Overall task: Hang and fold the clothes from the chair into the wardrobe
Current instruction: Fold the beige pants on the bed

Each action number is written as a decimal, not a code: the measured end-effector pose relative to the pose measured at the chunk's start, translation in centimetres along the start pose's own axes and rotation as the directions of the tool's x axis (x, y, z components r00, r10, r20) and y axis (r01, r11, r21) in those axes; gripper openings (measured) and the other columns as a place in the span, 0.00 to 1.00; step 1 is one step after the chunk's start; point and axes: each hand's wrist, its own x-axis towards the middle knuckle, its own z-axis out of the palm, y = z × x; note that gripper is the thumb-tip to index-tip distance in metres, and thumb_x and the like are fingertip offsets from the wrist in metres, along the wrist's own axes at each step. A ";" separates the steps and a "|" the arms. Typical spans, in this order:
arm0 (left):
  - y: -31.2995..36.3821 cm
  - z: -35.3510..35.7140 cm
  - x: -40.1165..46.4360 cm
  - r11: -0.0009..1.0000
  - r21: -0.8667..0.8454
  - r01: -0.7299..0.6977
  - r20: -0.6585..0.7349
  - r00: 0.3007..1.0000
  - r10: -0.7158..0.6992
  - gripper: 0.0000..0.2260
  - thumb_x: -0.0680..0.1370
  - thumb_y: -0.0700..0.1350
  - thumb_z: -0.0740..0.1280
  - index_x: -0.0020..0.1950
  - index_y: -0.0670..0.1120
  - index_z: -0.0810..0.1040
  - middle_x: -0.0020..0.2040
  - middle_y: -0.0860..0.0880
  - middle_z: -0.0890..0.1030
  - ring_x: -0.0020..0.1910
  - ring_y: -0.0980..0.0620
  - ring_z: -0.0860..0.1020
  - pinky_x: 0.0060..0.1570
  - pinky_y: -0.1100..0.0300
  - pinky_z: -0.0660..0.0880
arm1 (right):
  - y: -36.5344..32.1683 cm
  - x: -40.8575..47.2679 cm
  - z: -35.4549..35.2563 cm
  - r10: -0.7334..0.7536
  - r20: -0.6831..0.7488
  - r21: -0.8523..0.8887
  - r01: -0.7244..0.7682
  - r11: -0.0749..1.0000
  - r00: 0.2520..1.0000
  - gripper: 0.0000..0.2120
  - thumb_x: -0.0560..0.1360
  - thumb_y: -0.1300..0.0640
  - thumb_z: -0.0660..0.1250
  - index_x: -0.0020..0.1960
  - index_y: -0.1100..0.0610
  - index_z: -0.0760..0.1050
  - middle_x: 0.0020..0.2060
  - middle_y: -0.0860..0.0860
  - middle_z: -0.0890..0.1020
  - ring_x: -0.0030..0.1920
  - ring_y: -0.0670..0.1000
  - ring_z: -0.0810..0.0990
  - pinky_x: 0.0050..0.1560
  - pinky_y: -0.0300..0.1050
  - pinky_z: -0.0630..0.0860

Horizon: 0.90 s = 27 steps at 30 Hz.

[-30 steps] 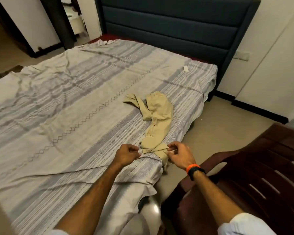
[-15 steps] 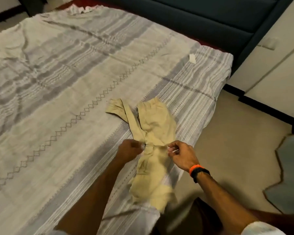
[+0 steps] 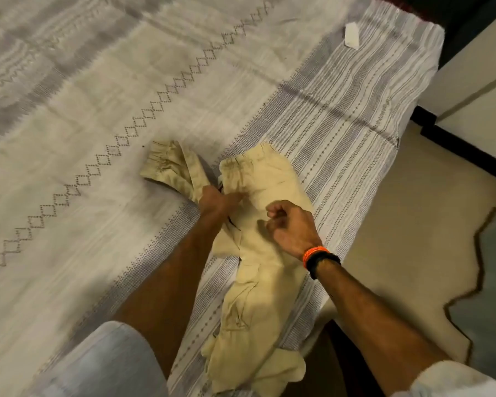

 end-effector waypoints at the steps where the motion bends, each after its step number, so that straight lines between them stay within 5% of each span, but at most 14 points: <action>1: 0.2 0.2 0.0 0.999 -0.053 -0.010 -0.005 1.000 0.009 0.30 0.65 0.54 0.76 0.62 0.41 0.77 0.56 0.43 0.81 0.54 0.43 0.80 0.54 0.48 0.80 | -0.1 0.2 -0.1 -0.011 -0.019 -0.028 0.010 1.000 1.000 0.11 0.71 0.57 0.74 0.53 0.54 0.80 0.45 0.48 0.83 0.42 0.44 0.81 0.51 0.31 0.76; 4: 0.8 0.8 -1.7 0.975 -0.179 -0.132 0.061 0.987 0.145 0.20 0.70 0.42 0.74 0.62 0.44 0.80 0.51 0.47 0.83 0.52 0.46 0.81 0.55 0.47 0.80 | -0.5 0.1 -0.5 -0.061 -0.116 -0.027 0.059 0.998 0.991 0.14 0.72 0.49 0.75 0.54 0.52 0.80 0.46 0.45 0.83 0.45 0.42 0.81 0.51 0.33 0.77; 7: 1.8 0.4 -5.1 0.915 -0.222 -0.336 0.133 0.919 0.370 0.24 0.73 0.38 0.73 0.68 0.48 0.75 0.54 0.51 0.81 0.50 0.55 0.81 0.52 0.54 0.80 | -2.8 -1.0 -1.6 -0.080 -0.197 0.060 0.094 0.994 0.977 0.23 0.70 0.39 0.74 0.58 0.53 0.77 0.52 0.45 0.81 0.48 0.42 0.79 0.48 0.36 0.78; 9: 2.3 0.5 -7.0 0.878 -0.184 -0.442 0.179 0.863 0.472 0.19 0.74 0.35 0.72 0.61 0.51 0.78 0.51 0.55 0.81 0.46 0.62 0.80 0.50 0.56 0.80 | -4.7 -1.8 -2.6 -0.066 -0.199 0.093 0.086 0.992 0.978 0.29 0.69 0.36 0.72 0.62 0.54 0.75 0.54 0.46 0.79 0.48 0.42 0.78 0.48 0.35 0.76; 12: 3.1 0.2 -10.9 0.840 -0.140 -0.525 0.261 0.798 0.543 0.16 0.71 0.38 0.69 0.59 0.42 0.82 0.50 0.47 0.85 0.48 0.52 0.84 0.50 0.50 0.82 | -7.3 -3.9 -4.2 -0.049 -0.221 0.004 0.051 0.999 0.974 0.30 0.67 0.33 0.73 0.58 0.54 0.77 0.49 0.47 0.80 0.47 0.47 0.79 0.49 0.43 0.78; 15: 3.6 -0.5 -15.3 0.835 -0.232 -0.498 0.315 0.774 0.549 0.18 0.70 0.36 0.71 0.60 0.39 0.80 0.45 0.48 0.85 0.44 0.53 0.84 0.45 0.60 0.80 | -8.8 -6.1 -6.0 -0.017 -0.262 -0.012 0.015 1.000 0.965 0.17 0.71 0.40 0.73 0.43 0.55 0.79 0.35 0.47 0.80 0.38 0.49 0.77 0.39 0.42 0.72; 18: 4.1 -1.5 -19.5 0.867 -0.290 -0.406 0.385 0.780 0.494 0.25 0.74 0.30 0.68 0.68 0.49 0.73 0.39 0.47 0.81 0.35 0.55 0.77 0.36 0.61 0.76 | -9.2 -8.8 -8.3 0.001 -0.277 0.043 0.011 0.999 0.961 0.14 0.75 0.52 0.69 0.35 0.58 0.75 0.29 0.51 0.76 0.33 0.52 0.73 0.36 0.44 0.68; 21: 4.7 -3.0 -21.8 0.851 -0.206 -0.484 0.136 0.847 0.514 0.15 0.74 0.31 0.70 0.57 0.45 0.81 0.43 0.48 0.84 0.36 0.56 0.80 0.44 0.53 0.81 | -9.2 -12.6 -10.6 -0.039 -0.184 0.180 0.072 0.981 0.982 0.09 0.77 0.57 0.67 0.40 0.59 0.81 0.34 0.53 0.83 0.38 0.50 0.79 0.42 0.48 0.76; 23: 5.7 -4.5 -24.2 0.843 -0.067 -0.533 -0.050 0.846 0.531 0.16 0.70 0.34 0.76 0.56 0.44 0.80 0.49 0.51 0.84 0.41 0.59 0.81 0.41 0.66 0.80 | -10.1 -16.0 -12.3 -0.115 -0.103 0.316 0.142 0.938 0.988 0.07 0.78 0.62 0.66 0.48 0.59 0.83 0.40 0.50 0.85 0.40 0.47 0.82 0.42 0.41 0.78; 25: 6.5 -5.8 -26.7 0.785 0.070 -0.615 -0.046 0.784 0.619 0.26 0.65 0.35 0.80 0.61 0.45 0.77 0.53 0.54 0.80 0.46 0.61 0.79 0.39 0.78 0.72 | -11.3 -19.6 -14.1 -0.222 -0.065 0.378 0.230 0.897 0.973 0.07 0.79 0.65 0.64 0.52 0.61 0.82 0.40 0.50 0.84 0.38 0.44 0.81 0.39 0.36 0.76; 27: 6.5 -7.0 -29.4 0.675 0.230 -0.701 0.031 0.699 0.715 0.34 0.62 0.37 0.81 0.66 0.47 0.75 0.58 0.52 0.78 0.53 0.59 0.76 0.48 0.75 0.71 | -12.3 -23.1 -15.7 -0.334 -0.046 0.412 0.322 0.852 0.942 0.07 0.79 0.66 0.64 0.51 0.62 0.81 0.40 0.51 0.83 0.37 0.43 0.81 0.40 0.35 0.76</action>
